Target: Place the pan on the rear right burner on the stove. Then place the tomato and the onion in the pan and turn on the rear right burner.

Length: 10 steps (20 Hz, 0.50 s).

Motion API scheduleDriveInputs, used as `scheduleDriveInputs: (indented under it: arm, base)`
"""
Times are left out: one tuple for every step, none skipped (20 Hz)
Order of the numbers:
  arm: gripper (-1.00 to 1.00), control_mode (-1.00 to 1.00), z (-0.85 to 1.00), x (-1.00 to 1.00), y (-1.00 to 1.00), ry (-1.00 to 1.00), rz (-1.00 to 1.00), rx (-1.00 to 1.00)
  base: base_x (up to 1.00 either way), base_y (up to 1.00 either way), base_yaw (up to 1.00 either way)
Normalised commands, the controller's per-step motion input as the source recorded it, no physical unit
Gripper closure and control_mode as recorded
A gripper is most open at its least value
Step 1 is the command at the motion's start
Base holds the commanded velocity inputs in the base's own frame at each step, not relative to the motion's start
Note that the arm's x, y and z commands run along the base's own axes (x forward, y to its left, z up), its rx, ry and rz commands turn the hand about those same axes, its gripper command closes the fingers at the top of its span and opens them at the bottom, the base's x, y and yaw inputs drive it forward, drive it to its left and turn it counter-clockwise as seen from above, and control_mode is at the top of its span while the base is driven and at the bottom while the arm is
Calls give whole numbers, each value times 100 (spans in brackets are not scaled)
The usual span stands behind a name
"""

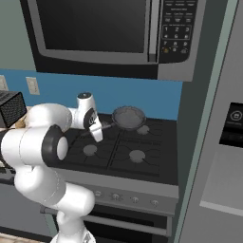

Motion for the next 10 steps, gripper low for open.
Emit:
scheduleDriveInputs:
  arm:
    - [100,-100,0,21,-22,4,0,1]
    - [100,-100,0,25,-27,5,0,1]
    - [100,-100,0,26,-24,5,0,1]
    - [100,-100,0,26,-25,5,0,0]
    - [100,-100,0,26,-25,5,0,0]
    - [100,-100,0,29,-26,5,0,0]
    - [100,-100,0,26,-26,6,0,0]
    - [100,-100,0,29,-26,6,0,0]
    - [100,-100,0,31,-26,6,0,0]
    - [100,-100,0,31,-23,6,0,0]
  base:
    - [0,0,0]
    - [0,0,0]
    - [0,0,0]
    - [0,0,0]
    - [0,0,0]
    - [0,0,0]
    - [0,0,0]
    - [0,0,0]
    - [0,0,0]
    - [0,0,0]
